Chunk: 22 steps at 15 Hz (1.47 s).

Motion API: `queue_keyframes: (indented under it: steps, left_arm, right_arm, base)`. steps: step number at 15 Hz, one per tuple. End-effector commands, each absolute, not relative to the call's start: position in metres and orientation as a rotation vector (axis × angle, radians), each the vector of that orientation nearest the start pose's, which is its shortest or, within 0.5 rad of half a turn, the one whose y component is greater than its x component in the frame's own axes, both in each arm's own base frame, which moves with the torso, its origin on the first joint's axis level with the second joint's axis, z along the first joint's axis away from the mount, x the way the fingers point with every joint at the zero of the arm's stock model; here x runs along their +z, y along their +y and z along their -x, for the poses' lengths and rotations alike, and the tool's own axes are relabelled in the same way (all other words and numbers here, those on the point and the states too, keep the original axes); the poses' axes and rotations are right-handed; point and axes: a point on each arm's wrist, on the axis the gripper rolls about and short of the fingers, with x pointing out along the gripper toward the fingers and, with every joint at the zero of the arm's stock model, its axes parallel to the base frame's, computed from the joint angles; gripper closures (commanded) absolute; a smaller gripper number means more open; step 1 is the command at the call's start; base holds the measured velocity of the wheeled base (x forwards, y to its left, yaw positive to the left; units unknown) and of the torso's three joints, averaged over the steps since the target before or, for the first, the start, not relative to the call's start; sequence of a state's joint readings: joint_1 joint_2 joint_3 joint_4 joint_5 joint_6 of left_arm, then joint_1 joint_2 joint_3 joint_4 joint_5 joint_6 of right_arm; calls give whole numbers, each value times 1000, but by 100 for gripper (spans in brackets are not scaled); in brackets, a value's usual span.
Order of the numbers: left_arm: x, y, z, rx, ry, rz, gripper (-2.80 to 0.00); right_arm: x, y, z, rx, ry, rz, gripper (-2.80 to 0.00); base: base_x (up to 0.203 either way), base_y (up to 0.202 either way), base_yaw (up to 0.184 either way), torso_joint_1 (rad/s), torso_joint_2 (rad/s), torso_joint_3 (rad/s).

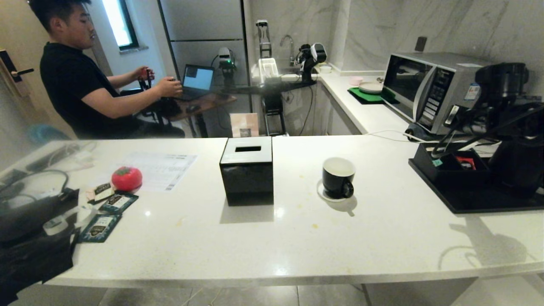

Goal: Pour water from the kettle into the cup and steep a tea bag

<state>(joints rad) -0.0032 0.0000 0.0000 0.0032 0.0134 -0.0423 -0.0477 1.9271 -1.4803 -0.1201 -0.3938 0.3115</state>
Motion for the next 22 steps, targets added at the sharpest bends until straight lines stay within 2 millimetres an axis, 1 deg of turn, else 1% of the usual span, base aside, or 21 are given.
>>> queue_keyframes:
  steps: [1,5,9,10,14,19,22]
  left_arm:
    - [75,0,23,11,3,43,0]
    - [75,0,23,11,3,42,0]
    - [75,0,23,11,3,43,0]
    - [75,0,23,11,3,43,0]
    - [75,0,23,11,3,43,0]
    - [75,0,23,11,3,43,0]
    - [75,0,23,11,3,43,0]
  right_arm:
    - [256,-22,-370,-470,222,-253,0]
    - [270,-2,-347,-424,192,-249,0]
    - [279,21,-324,-354,179,-243,0]
    - [282,24,-322,-343,169,-242,0]
    - [290,24,-319,-322,137,-170,0]
    - [295,30,-315,-288,126,-148,0]
    - [296,31,-311,-280,132,-134,0]
  base:
    - [0,0,0,0,0,0]
    - [0,0,0,0,0,0]
    - [0,0,0,0,0,0]
    - [0,0,0,0,0,0]
    - [0,0,0,0,0,0]
    - [0,0,0,0,0,0]
    - [0,0,0,0,0,0]
